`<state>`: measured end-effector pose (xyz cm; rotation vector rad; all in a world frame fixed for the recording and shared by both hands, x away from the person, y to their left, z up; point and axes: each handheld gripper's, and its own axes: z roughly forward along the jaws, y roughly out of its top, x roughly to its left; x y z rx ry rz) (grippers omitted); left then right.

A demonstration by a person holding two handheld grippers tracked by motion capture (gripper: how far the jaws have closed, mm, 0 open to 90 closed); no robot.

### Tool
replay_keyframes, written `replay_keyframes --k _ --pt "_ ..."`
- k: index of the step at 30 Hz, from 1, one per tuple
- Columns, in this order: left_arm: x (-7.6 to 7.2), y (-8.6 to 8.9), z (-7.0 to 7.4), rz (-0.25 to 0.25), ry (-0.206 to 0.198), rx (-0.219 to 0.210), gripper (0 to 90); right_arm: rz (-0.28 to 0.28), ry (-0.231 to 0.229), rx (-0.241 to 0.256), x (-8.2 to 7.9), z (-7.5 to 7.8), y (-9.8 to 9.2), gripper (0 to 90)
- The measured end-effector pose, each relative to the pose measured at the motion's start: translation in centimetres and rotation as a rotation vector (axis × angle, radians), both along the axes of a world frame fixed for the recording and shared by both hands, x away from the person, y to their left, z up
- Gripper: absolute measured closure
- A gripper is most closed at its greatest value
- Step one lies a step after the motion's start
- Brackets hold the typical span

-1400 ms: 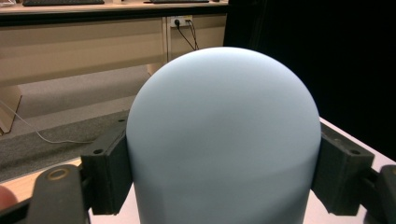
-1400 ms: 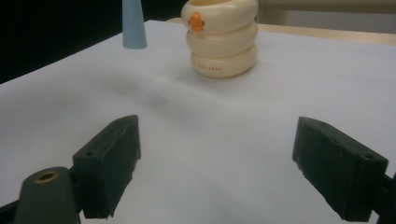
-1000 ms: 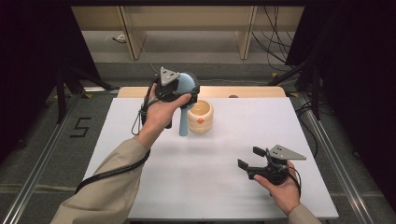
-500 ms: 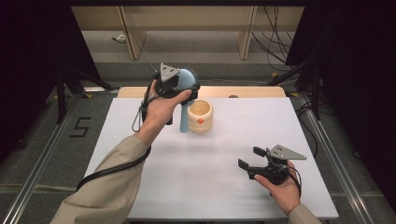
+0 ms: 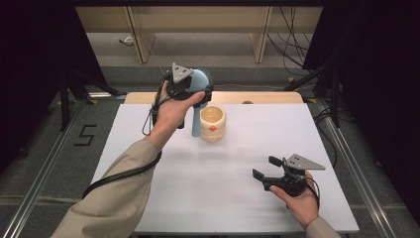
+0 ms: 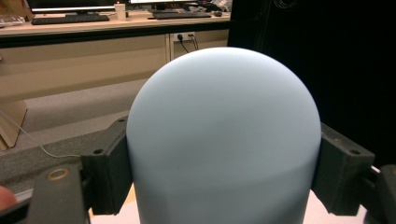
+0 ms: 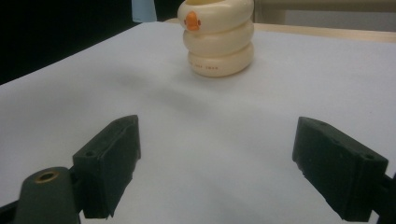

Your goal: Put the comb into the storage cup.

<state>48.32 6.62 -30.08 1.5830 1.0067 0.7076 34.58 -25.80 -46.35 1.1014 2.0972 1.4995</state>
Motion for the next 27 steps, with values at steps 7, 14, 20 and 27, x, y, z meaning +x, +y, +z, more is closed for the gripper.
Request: replay_keyframes --k 7,14,20,27 --pt "0.36 -0.23 0.19 -0.006 -0.013 0.003 19.5 -0.002 0.003 0.001 0.00 -0.01 -0.10 16.4" --pt "0.50 -0.42 0.58 -0.011 -0.036 -0.001 19.5 -0.003 0.003 0.002 0.00 -0.03 -0.11 16.4" --pt "0.63 -0.51 0.48 -0.022 -0.066 -0.010 19.5 -0.003 0.003 0.001 -0.01 -0.05 -0.11 16.3" --pt "0.78 -0.59 0.48 -0.025 -0.084 -0.017 19.5 -0.003 0.004 0.002 0.00 -0.07 -0.13 16.3"
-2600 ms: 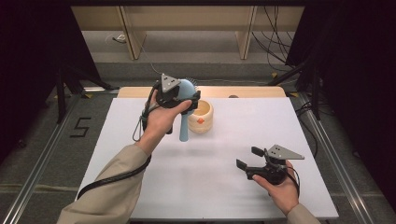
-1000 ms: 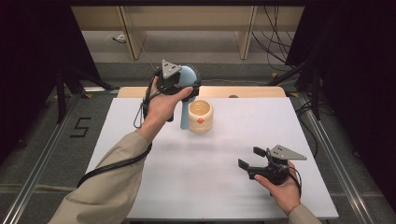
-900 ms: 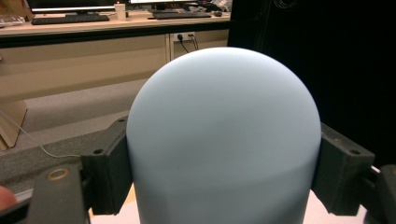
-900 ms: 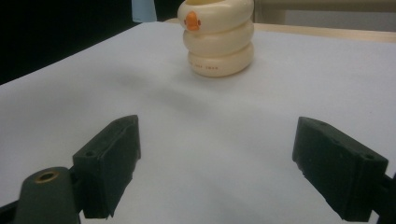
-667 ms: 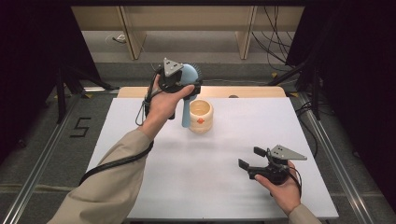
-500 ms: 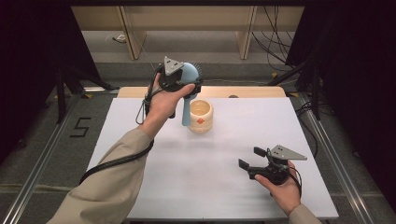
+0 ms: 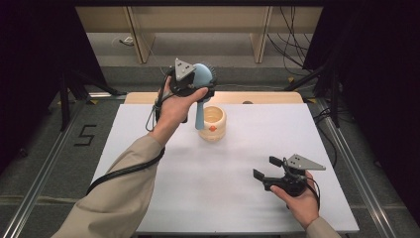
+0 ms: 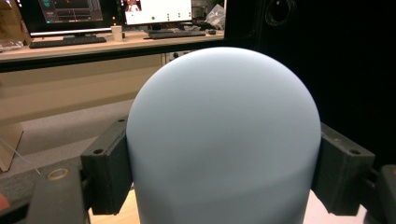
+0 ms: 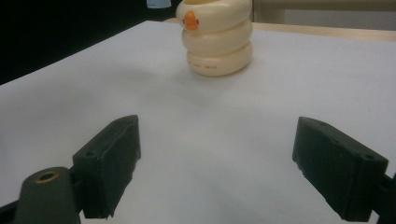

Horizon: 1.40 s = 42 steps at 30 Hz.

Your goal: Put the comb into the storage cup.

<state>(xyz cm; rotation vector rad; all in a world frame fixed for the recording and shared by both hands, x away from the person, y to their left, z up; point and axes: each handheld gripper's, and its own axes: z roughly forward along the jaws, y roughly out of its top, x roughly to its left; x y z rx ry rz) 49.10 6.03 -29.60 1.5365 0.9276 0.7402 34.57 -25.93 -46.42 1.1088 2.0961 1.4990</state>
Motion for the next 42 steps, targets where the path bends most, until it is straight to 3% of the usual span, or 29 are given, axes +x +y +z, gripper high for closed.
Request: replay_keyframes --k 19,42 --pt "0.9 -0.4 0.1 -0.015 -0.044 -0.019 19.5 0.002 0.001 0.003 -0.1 0.0 0.0 16.3" --pt "1.6 -1.4 0.0 -0.030 -0.063 -0.024 19.5 0.001 -0.005 0.006 -0.1 0.0 -0.1 16.4"
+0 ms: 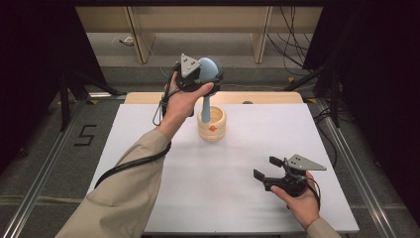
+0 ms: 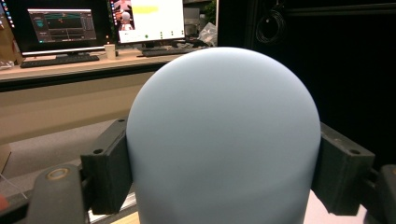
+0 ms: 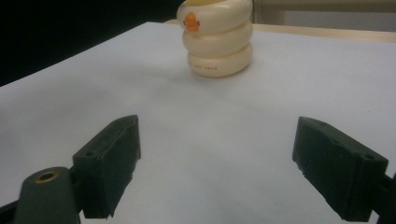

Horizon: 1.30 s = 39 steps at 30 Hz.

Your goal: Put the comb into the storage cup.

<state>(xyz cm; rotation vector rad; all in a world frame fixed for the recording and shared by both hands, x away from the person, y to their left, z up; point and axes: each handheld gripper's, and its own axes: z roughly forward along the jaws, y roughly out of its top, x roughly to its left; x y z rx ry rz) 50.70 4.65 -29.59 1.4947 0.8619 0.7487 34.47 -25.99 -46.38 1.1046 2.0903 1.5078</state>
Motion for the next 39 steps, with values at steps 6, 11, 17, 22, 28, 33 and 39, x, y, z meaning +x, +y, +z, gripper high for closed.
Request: replay_keyframes --k 6,11,17,22,28,33,39 --pt "0.16 -0.31 -0.24 -0.010 -0.002 0.003 19.5 0.001 0.001 -0.002 -0.02 0.01 0.01 16.3" --pt "0.33 -0.45 -0.33 -0.008 -0.004 -0.001 19.5 0.000 0.001 0.000 -0.02 0.00 -0.04 16.4" --pt "0.54 -0.53 -0.50 -0.011 -0.007 0.000 19.5 -0.001 0.002 0.000 -0.03 0.02 -0.06 16.3" --pt "0.60 -0.66 -0.62 -0.012 -0.007 0.002 19.5 0.000 0.001 0.001 -0.05 0.03 -0.06 16.3" --pt "0.71 -0.75 -0.66 -0.009 -0.008 0.005 19.5 -0.001 0.002 0.001 -0.06 0.04 -0.10 16.3" --pt "0.85 -0.77 -0.77 -0.008 -0.006 0.009 19.5 0.000 0.001 0.001 -0.06 0.03 -0.10 16.3" --pt "1.02 -0.91 -1.00 -0.004 -0.003 0.007 19.5 0.000 0.001 0.001 -0.07 0.05 -0.12 16.4"
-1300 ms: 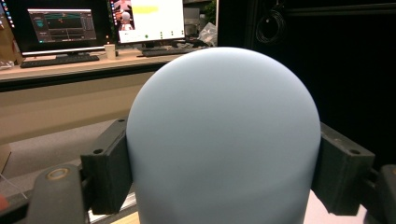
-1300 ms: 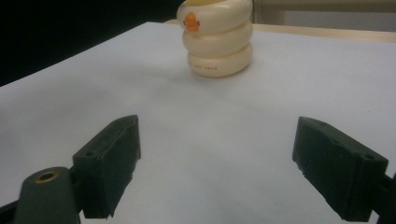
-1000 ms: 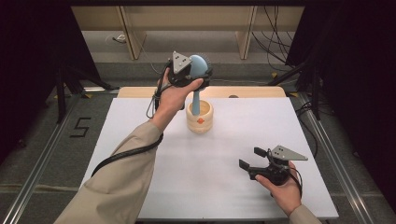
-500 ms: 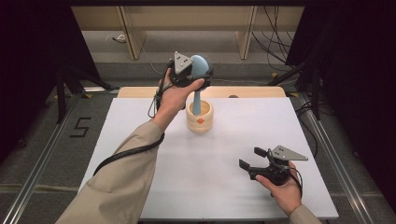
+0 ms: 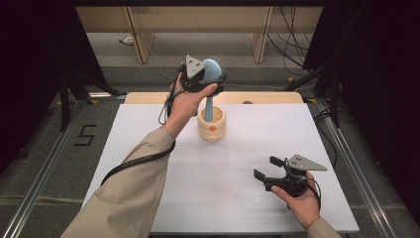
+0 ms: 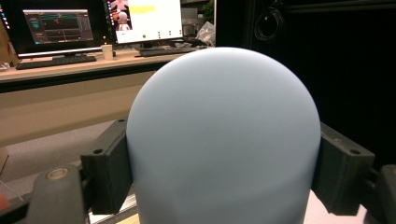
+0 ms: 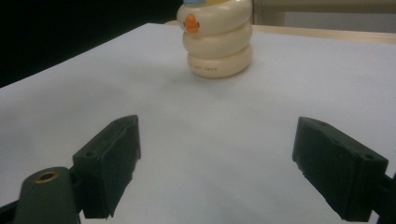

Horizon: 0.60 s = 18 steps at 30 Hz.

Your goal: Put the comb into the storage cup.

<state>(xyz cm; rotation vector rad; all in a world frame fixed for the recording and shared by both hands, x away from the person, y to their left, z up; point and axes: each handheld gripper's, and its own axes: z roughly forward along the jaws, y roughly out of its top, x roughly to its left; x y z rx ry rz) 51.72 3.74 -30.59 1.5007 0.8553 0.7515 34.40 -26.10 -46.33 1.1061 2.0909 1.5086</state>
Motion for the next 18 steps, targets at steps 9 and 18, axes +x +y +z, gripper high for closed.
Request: replay_keyframes --k 9,18 --pt "0.15 -0.15 -0.14 0.001 -0.001 0.004 19.5 0.000 0.001 0.001 0.02 -0.02 -0.01 16.3" --pt "0.38 -0.46 -0.70 -0.003 0.002 0.011 19.5 -0.001 -0.002 0.004 0.04 -0.04 -0.06 16.3"
